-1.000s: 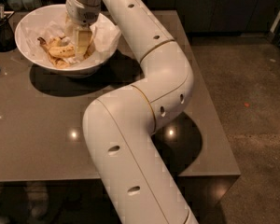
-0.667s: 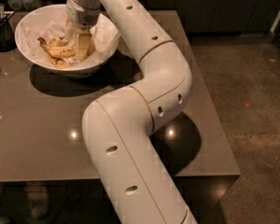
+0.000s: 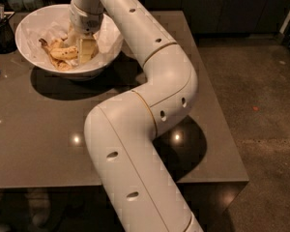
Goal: Pick banana from white bowl
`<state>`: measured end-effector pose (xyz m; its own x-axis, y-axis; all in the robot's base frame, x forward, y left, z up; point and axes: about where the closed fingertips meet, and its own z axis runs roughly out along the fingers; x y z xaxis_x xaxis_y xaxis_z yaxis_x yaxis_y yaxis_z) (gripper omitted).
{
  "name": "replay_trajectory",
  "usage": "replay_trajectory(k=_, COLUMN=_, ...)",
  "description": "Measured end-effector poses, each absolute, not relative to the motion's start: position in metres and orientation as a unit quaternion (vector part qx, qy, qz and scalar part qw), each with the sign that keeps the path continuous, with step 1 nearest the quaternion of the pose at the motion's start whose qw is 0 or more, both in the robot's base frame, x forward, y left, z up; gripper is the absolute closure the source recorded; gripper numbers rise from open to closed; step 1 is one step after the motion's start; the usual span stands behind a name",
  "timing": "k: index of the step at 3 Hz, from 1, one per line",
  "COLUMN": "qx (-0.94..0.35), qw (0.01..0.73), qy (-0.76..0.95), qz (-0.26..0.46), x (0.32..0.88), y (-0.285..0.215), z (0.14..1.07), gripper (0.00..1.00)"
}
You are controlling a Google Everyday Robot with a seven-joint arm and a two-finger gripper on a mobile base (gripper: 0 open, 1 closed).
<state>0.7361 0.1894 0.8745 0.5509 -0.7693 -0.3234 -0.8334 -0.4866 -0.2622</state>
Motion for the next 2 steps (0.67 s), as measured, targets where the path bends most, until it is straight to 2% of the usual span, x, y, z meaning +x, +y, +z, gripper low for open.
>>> replay_trajectory(k=2, qx=-0.860, qw=0.191, qy=0.467, qz=0.082, x=0.7360, y=0.1884, z=0.8701, gripper=0.81)
